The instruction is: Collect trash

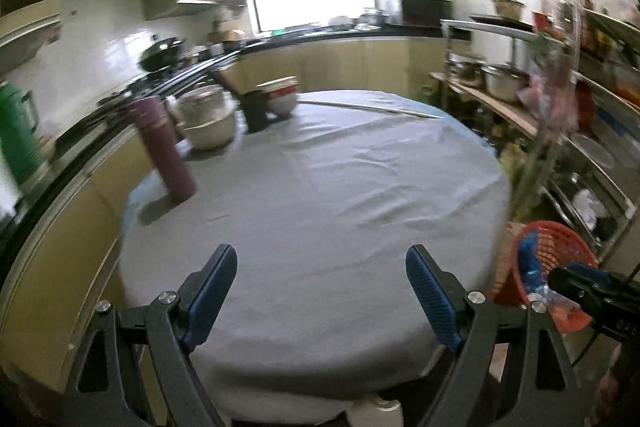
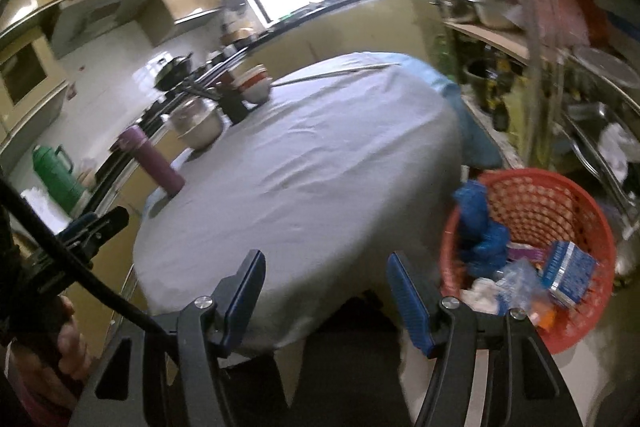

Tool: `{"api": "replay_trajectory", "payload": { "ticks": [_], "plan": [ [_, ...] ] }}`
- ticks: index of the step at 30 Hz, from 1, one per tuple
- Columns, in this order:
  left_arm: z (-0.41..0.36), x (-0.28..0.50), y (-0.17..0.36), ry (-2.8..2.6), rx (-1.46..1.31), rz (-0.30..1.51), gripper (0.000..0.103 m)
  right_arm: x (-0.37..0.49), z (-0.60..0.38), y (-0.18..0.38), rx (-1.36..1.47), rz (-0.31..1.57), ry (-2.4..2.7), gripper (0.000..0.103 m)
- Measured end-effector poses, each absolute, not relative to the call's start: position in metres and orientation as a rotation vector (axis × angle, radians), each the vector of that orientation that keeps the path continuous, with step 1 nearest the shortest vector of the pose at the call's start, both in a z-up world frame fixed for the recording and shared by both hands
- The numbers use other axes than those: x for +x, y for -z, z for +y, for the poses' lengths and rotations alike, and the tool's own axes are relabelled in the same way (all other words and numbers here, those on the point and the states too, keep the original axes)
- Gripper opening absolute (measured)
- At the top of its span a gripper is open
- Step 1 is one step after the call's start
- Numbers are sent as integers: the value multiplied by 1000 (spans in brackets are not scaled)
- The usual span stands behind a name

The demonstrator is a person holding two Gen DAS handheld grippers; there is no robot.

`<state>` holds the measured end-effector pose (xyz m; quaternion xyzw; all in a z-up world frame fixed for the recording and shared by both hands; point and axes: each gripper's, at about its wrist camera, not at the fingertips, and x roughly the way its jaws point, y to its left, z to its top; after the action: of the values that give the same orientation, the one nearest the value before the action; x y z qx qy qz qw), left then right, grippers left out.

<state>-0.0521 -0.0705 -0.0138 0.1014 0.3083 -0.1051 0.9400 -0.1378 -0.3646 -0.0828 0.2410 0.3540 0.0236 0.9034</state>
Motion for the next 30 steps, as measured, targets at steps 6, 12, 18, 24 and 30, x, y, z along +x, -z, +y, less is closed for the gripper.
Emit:
{"api": "replay_trajectory", "payload": {
  "ticks": [6, 12, 18, 24, 30],
  "plan": [
    [-40, -61, 10, 104, 190, 619, 87, -125, -327, 61, 417, 702, -104, 67],
    [-21, -69, 5, 41, 162, 613, 87, -126, -298, 46, 350, 682, -106, 67],
    [-6, -74, -1, -11, 135, 593, 87, -136, -279, 32, 285, 656, -82, 67],
    [8, -78, -5, -45, 118, 575, 87, -145, -262, 18, 239, 627, -60, 67],
    [21, -81, -11, -46, 93, 561, 87, -152, -242, 9, 211, 607, -52, 67]
  ]
}}
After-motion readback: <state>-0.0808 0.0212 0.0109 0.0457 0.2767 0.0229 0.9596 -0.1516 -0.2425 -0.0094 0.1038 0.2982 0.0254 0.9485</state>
